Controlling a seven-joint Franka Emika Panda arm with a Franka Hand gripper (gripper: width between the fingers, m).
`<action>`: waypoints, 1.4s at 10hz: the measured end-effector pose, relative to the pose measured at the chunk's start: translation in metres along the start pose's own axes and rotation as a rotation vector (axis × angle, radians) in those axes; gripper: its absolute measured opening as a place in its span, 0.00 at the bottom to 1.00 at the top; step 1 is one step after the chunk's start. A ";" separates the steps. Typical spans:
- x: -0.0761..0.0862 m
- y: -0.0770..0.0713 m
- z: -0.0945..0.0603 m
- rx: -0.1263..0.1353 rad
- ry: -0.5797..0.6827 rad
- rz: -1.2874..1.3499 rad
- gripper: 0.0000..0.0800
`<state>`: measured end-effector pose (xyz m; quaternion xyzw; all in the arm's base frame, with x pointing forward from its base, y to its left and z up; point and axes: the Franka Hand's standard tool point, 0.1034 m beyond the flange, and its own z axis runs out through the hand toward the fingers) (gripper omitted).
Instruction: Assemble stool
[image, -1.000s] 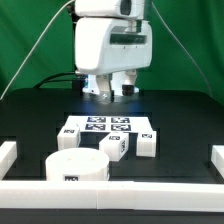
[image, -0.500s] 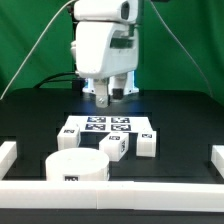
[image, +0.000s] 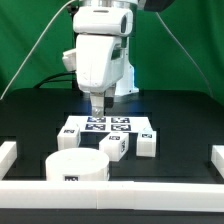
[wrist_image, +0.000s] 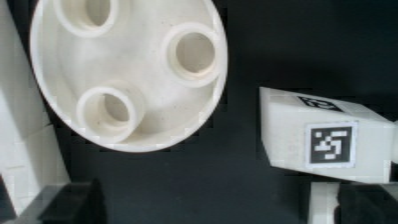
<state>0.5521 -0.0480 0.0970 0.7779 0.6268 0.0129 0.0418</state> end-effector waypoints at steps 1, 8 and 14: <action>-0.003 0.000 0.003 0.004 -0.002 -0.036 0.81; -0.017 0.024 0.037 0.030 -0.005 -0.173 0.81; -0.039 0.011 0.067 0.076 -0.005 -0.161 0.81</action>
Offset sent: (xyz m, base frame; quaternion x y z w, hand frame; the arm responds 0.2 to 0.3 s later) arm 0.0350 -0.0134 -0.0207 -0.0007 0.0047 -0.1231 0.9924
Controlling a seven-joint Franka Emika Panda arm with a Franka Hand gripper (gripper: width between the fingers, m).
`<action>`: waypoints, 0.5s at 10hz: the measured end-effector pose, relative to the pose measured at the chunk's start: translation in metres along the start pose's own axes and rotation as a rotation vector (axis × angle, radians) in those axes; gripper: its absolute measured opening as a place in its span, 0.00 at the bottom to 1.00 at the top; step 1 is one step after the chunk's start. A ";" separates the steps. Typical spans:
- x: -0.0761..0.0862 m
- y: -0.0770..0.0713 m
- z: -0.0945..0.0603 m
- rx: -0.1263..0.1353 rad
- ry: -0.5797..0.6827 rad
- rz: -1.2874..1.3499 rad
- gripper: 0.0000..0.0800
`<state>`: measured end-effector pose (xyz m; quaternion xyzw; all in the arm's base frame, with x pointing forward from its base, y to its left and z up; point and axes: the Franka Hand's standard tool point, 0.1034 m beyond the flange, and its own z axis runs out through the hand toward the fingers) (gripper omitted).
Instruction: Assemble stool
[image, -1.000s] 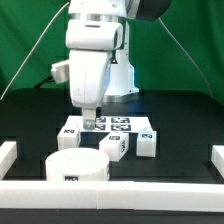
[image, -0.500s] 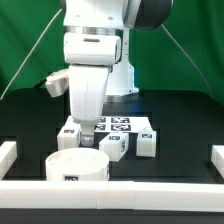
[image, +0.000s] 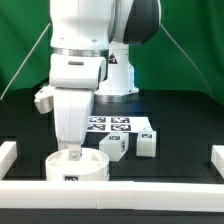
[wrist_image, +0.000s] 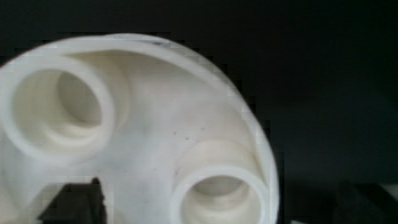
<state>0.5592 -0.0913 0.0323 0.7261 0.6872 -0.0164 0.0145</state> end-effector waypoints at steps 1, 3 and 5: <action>0.000 0.000 0.002 0.003 0.000 0.000 0.81; 0.001 0.001 0.006 0.006 0.001 0.000 0.81; 0.002 -0.001 0.011 0.014 0.003 0.000 0.81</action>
Offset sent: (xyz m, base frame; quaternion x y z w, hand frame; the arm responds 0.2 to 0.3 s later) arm 0.0055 0.0051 -0.0077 -0.0010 0.0125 0.0025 0.9999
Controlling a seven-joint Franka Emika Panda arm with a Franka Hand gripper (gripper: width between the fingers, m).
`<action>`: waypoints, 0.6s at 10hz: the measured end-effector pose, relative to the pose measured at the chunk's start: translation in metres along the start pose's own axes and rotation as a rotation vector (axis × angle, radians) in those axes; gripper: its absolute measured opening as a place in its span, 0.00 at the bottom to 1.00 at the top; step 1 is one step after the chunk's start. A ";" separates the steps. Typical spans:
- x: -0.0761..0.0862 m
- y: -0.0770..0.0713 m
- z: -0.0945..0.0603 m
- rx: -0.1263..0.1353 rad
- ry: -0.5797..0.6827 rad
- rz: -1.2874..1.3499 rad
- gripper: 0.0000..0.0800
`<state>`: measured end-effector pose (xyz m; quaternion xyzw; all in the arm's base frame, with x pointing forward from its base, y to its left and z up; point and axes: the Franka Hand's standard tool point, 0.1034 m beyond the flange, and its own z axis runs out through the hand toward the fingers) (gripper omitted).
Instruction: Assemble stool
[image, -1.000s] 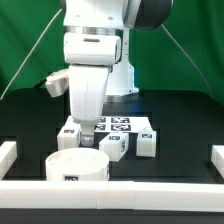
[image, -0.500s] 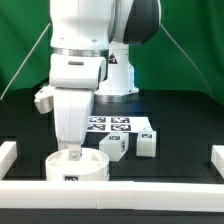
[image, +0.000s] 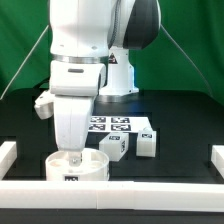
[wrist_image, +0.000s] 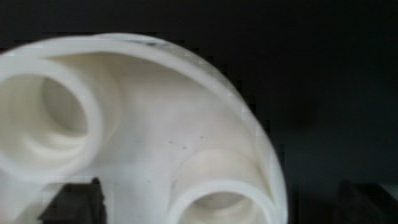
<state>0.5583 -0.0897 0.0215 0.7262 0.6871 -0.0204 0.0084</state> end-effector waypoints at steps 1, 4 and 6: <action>0.001 -0.001 0.002 0.004 0.001 -0.001 0.81; 0.001 -0.005 0.009 0.016 0.002 0.000 0.81; 0.000 -0.005 0.009 0.016 0.002 0.000 0.66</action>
Offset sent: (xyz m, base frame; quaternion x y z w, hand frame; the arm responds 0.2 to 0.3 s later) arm -0.0014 0.0018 -0.0077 -0.0041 0.0094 0.0031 0.9999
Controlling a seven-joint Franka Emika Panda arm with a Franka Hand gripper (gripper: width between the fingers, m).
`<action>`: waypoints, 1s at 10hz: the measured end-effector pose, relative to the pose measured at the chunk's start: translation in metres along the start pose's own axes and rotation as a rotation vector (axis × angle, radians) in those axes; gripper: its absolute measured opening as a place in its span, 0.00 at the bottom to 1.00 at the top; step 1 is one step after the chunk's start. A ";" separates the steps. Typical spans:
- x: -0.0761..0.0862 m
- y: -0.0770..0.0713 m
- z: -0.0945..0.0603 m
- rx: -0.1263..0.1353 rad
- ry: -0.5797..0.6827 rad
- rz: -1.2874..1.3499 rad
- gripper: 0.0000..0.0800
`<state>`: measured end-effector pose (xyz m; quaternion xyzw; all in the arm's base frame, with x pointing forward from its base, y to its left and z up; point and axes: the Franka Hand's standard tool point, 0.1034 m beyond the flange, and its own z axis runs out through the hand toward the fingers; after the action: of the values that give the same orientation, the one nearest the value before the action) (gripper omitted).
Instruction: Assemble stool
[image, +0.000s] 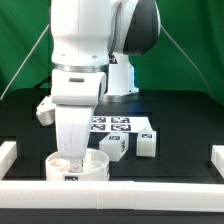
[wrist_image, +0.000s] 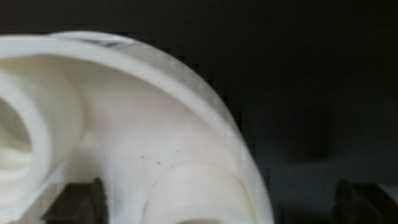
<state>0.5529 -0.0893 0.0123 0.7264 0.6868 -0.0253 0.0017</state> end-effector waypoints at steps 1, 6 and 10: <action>0.000 0.000 0.000 0.000 0.000 0.000 0.49; 0.000 0.000 0.000 -0.001 0.000 0.000 0.39; 0.009 0.001 0.000 0.000 0.003 0.018 0.39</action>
Offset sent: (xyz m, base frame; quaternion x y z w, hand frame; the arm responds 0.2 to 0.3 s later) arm 0.0000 0.0000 0.0000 0.0000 0.0000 0.0000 1.0000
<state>0.5548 -0.0807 0.0124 0.7326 0.6802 -0.0242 0.0010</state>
